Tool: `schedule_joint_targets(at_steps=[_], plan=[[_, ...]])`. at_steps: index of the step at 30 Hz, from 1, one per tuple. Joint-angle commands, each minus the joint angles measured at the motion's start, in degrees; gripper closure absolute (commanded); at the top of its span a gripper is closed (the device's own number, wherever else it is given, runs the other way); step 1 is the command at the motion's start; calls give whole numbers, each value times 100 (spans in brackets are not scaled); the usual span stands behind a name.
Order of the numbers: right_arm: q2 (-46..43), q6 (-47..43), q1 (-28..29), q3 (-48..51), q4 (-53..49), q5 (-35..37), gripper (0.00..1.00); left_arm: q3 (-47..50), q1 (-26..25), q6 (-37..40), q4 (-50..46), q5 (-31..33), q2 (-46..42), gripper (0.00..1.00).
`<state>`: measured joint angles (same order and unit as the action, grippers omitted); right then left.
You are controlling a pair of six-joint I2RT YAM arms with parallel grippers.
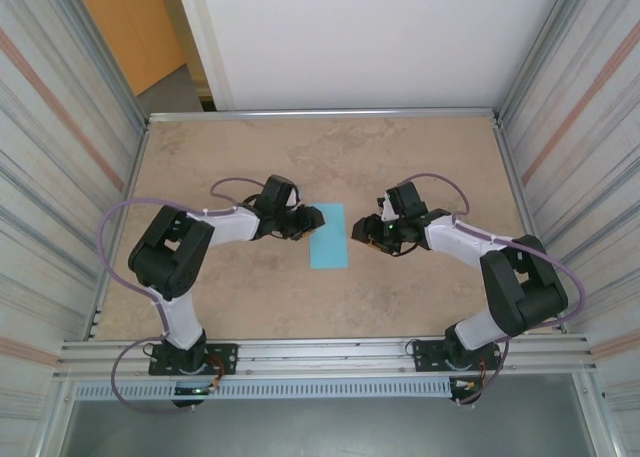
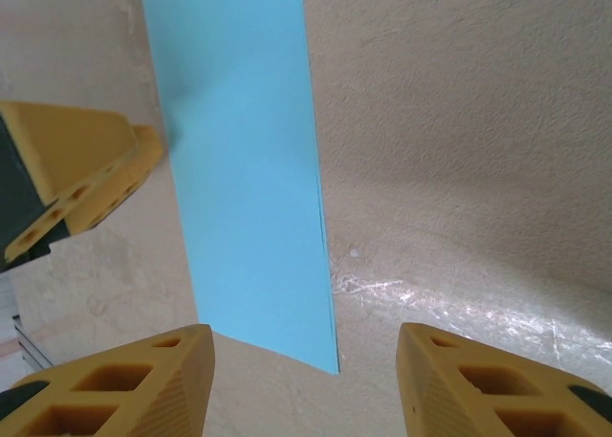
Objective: Fold a paper plane with a square sheet of paper (pick it up from the middle)
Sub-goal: First fold the square sheet of paper in half at the center of the table, then fold the triangle a second time at the center of the table.
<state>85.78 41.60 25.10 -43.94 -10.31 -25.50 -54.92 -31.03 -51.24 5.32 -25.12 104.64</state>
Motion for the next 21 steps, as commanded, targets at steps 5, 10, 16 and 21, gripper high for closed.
schedule_joint_targets(at_steps=[5, 10, 16, 21], plan=[[157, 156, 36, -58, 82, -65, 49, -445, 165, 187, -313, -315, 415, 61], [168, 278, 166, -80, 20, 145, 49, -408, 163, 54, -201, -566, 678, 62], [220, 507, 259, 11, 74, -12, 51, -267, 160, 69, -615, -416, 731, 64], [255, 681, 350, 120, 115, -160, 56, -211, 165, 102, -880, -286, 734, 66]])
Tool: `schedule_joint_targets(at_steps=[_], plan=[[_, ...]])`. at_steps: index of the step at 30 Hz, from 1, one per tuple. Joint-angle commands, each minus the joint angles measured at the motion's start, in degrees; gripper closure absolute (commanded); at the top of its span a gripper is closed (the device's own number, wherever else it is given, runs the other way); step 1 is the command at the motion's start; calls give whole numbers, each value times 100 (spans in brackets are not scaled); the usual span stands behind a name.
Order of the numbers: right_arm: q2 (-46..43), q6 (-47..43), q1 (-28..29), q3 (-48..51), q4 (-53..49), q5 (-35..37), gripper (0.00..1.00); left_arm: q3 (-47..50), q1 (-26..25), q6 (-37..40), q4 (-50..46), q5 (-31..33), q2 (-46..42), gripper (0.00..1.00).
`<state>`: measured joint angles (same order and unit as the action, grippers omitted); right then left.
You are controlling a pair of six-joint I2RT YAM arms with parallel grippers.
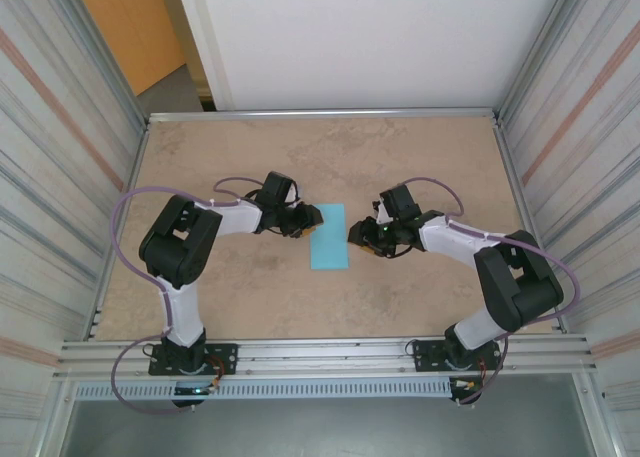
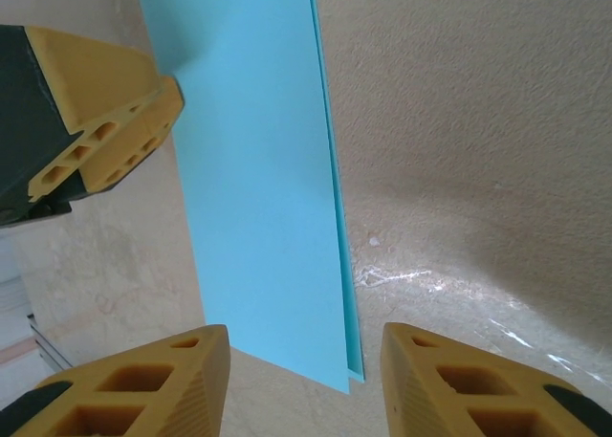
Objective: Fold a paper plane with a square sheet of paper (pick it up from the middle)
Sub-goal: Fold the triangle a second time at the center of the table.
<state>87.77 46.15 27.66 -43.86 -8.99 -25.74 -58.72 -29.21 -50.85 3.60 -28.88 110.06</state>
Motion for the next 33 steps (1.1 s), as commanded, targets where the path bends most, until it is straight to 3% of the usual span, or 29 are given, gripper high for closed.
schedule_joint_targets(at_steps=[1, 21, 33], plan=[[56, 253, 120, 131, -30, -131, 56, 147, -23, 80, -789, 119, 192, 66], [422, 209, 614, 185, -90, -277, 70, -118, -1, 171, -1088, 151, 322, 69], [474, 239, 723, 177, 51, -317, 69, -179, 4, 170, -1025, 57, 385, 70]])
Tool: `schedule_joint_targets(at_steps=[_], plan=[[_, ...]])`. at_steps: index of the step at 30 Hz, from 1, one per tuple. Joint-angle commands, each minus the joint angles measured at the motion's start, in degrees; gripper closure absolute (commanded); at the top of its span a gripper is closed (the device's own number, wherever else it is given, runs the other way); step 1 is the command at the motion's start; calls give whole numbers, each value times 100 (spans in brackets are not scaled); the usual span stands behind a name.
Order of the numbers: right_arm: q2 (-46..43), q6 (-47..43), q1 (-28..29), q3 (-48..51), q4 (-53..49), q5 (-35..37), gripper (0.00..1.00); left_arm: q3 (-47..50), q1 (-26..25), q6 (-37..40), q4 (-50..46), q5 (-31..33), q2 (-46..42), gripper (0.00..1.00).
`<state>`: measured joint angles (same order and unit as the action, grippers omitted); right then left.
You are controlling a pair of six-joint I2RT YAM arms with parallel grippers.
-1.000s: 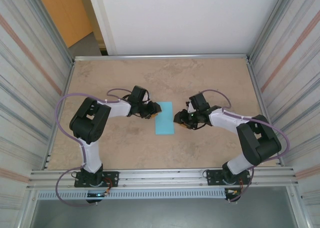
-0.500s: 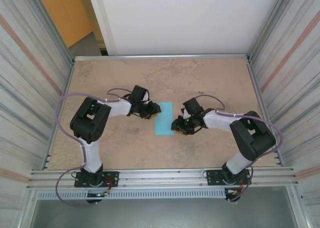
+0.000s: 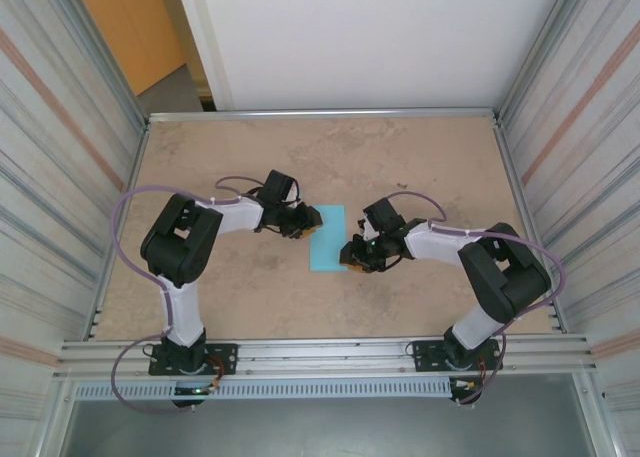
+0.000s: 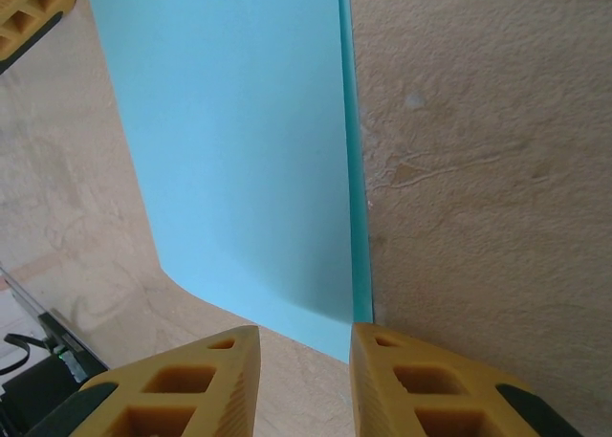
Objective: Fold a paper plane with a square sheet of paper (pick it up from the middle)
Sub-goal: Fold the triangle a second time at the center of the table.
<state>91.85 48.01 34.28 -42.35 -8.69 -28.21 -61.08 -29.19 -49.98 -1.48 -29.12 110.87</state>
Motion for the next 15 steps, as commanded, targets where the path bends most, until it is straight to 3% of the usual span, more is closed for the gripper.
schedule_joint_targets(at_steps=[1, 15], plan=[[66, 53, 57, 34, 41, -80, 69, 46, 1, 85, -528, 74, 312, 70], [183, -71, 88, -45, -171, 164, 66, 13, 0, 79, -547, 82, 330, 70]])
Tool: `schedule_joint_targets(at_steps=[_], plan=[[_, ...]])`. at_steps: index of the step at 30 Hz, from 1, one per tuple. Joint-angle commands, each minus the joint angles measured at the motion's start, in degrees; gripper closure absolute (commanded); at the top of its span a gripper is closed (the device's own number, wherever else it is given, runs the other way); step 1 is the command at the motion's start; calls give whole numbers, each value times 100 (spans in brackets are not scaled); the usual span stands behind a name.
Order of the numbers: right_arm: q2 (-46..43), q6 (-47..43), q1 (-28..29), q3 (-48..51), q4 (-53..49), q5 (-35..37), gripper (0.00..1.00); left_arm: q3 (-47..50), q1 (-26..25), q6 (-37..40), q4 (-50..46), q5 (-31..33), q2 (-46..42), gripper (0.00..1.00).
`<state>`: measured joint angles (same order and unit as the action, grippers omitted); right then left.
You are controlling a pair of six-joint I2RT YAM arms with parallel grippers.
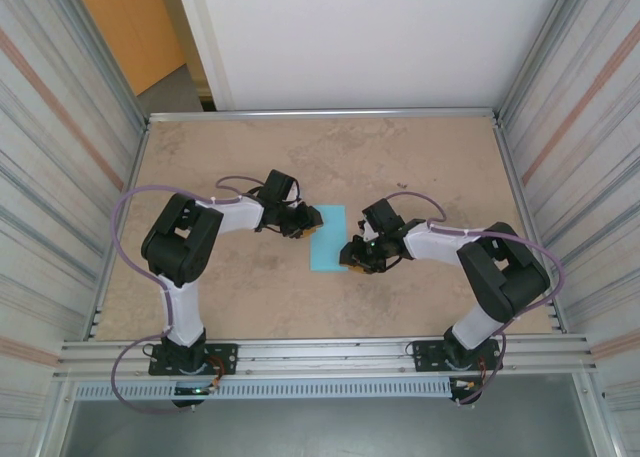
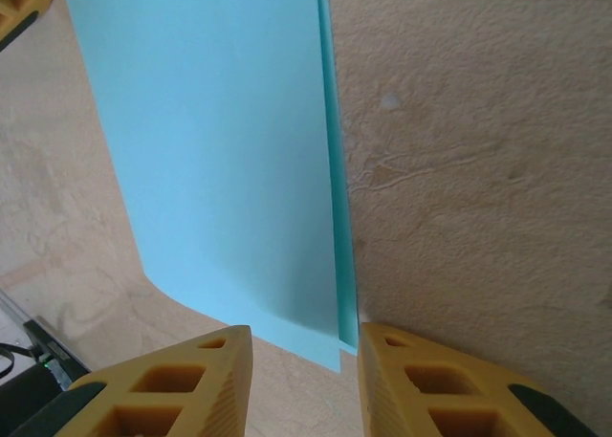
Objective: Fold a paper plane with a square sheet of paper (pick it up from the middle)
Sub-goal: Fold the triangle a second time at the center of the table.
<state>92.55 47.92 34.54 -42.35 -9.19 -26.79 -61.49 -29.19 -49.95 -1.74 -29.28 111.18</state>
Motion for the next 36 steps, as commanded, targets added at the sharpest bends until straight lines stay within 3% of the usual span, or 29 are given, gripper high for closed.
schedule_joint_targets(at_steps=[1, 18, 36], plan=[[132, -66, 70, -53, -97, -17, 67, 53, 5, 75, -515, 98, 300, 70], [48, 155, 79, -124, 354, -87, 73, 94, 0, 76, -475, 64, 291, 70], [245, 215, 25, -139, 849, -157, 68, 102, 1, 73, -428, 20, 310, 70]])
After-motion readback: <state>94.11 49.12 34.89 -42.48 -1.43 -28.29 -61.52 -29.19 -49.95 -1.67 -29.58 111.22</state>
